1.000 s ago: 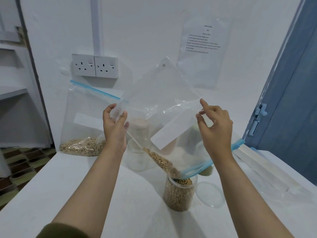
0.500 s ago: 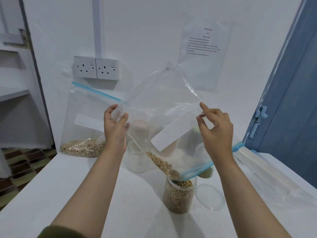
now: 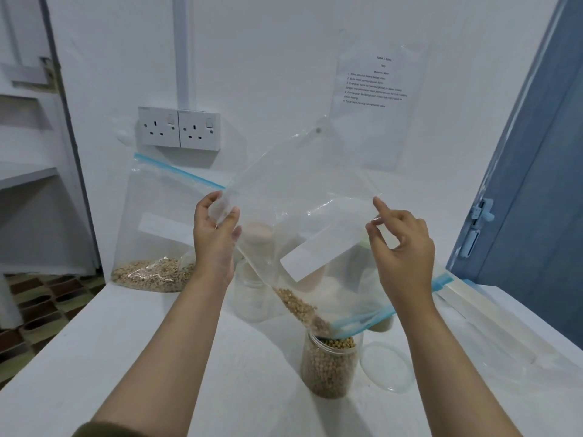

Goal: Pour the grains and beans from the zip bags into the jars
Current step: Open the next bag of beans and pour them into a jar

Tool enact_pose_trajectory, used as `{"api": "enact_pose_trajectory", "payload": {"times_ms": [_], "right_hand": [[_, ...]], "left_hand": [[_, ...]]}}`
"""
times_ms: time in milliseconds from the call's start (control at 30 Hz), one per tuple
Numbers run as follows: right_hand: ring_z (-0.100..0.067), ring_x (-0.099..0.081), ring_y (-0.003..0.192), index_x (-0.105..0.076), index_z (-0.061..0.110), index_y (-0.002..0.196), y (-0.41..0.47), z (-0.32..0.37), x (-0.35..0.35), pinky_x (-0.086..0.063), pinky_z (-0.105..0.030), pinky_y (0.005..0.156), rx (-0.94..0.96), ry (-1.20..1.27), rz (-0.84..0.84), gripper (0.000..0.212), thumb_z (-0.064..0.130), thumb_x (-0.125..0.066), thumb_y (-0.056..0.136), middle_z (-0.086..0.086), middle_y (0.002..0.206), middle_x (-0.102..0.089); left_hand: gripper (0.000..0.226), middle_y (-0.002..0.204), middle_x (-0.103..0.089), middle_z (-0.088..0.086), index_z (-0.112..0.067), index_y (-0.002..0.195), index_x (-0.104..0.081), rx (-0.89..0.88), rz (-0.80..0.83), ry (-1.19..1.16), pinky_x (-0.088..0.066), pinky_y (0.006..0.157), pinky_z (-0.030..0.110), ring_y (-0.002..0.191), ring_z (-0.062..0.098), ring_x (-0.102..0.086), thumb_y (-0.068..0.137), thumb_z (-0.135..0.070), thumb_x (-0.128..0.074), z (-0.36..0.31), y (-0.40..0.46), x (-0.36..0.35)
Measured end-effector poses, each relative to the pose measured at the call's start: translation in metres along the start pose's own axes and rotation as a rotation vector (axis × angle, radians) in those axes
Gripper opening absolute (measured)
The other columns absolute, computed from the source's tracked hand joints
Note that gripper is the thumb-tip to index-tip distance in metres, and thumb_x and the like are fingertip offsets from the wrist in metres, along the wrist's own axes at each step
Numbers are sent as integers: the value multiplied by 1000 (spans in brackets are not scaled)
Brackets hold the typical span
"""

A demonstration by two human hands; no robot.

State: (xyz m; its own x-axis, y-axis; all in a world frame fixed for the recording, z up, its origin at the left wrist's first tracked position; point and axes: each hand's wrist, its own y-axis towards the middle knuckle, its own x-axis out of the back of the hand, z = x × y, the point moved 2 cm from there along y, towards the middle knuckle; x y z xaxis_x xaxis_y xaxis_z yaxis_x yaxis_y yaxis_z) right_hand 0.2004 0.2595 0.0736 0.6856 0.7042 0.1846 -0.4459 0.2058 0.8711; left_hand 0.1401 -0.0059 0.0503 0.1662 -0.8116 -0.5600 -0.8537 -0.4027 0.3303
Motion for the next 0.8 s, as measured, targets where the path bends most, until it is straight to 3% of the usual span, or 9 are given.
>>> {"api": "enact_pose_trajectory", "payload": {"times_ms": [400, 800], "right_hand": [[-5, -44, 89, -55, 40, 126, 3, 0, -6, -46, -59, 81, 14, -28, 30, 46, 10, -66, 93, 16, 98, -60], [-11, -48, 93, -57, 39, 126, -1, 3, 0, -46, -59, 83, -21, -23, -3, 45, 11, -67, 92, 11, 97, -63]], "left_hand": [[37, 138, -54, 0, -35, 111, -54, 23, -15, -14, -48, 85, 29, 101, 11, -57, 95, -2, -61, 5, 2, 6], [38, 137, -55, -1, -35, 113, -54, 20, -13, -24, -49, 84, 28, 102, 10, -58, 95, -3, -62, 3, 0, 2]]}}
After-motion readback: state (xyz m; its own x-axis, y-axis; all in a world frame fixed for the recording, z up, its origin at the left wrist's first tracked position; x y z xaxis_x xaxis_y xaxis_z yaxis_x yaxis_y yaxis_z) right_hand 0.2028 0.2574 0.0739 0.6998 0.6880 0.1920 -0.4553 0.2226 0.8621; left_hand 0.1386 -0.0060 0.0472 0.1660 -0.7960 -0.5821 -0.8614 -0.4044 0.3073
